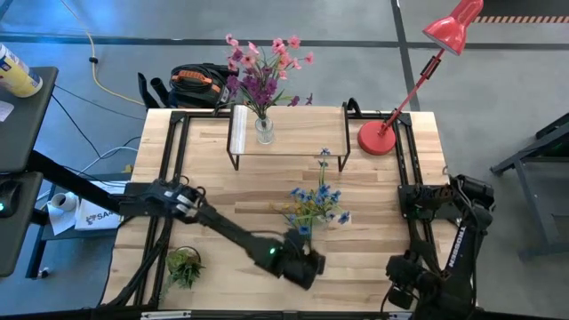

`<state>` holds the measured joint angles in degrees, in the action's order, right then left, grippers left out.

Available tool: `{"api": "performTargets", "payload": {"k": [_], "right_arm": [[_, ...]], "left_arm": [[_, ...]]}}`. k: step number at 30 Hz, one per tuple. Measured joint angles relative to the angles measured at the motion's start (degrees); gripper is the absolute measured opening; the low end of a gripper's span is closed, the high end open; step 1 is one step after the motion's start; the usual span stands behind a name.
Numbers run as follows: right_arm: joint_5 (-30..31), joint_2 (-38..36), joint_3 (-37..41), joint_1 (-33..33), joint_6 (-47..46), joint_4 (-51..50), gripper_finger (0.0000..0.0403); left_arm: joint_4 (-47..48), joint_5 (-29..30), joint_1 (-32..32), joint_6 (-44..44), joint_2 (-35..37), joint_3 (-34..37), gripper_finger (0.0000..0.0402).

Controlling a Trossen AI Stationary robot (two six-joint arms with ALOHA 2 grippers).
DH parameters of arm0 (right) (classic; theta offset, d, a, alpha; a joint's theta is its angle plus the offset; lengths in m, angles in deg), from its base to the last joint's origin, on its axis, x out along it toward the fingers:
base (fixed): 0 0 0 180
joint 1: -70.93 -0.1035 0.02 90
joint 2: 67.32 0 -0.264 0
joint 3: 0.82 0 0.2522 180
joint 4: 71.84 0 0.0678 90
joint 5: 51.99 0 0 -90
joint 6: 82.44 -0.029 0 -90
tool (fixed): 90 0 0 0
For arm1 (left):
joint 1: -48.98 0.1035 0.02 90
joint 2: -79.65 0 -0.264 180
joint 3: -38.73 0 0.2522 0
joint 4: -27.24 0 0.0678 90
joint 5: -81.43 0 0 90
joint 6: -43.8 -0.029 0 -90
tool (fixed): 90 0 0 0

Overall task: Pick and place flowers into a vace then onto a shelf
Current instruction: Put the yellow flowers into the transparent vase

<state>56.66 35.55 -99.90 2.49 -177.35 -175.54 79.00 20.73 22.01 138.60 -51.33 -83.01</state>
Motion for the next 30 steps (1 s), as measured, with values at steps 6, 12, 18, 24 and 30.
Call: {"api": "performTargets", "payload": {"k": [6, 12, 18, 24, 30], "right_arm": [[0.5, 0.0, 0.0, 2.0, 1.2, 0.0, 0.0182], [1.5, 0.0, 0.0, 3.6, 2.0, -0.1, 0.0182], [1.3, 0.0, 0.0, 4.0, 1.9, 0.0, 0.0182], [1.7, 0.0, 0.0, 4.0, 1.9, 0.0, 0.0181], [2.3, 0.0, 0.0, 4.0, 2.1, 0.0, 0.0181]], "left_arm": [[0.1, -6.6, 5.5, -6.0, -1.3, -0.1, 0.0326], [2.3, -15.1, 8.4, -6.9, -2.9, -0.2, 0.0326], [8.0, -13.9, 7.7, -7.7, -3.4, -0.3, 0.0317], [13.9, -13.6, 6.1, -7.7, -3.4, -0.2, 0.0248], [18.5, -13.7, 4.0, -7.3, -3.5, -0.1, 0.015]]}}
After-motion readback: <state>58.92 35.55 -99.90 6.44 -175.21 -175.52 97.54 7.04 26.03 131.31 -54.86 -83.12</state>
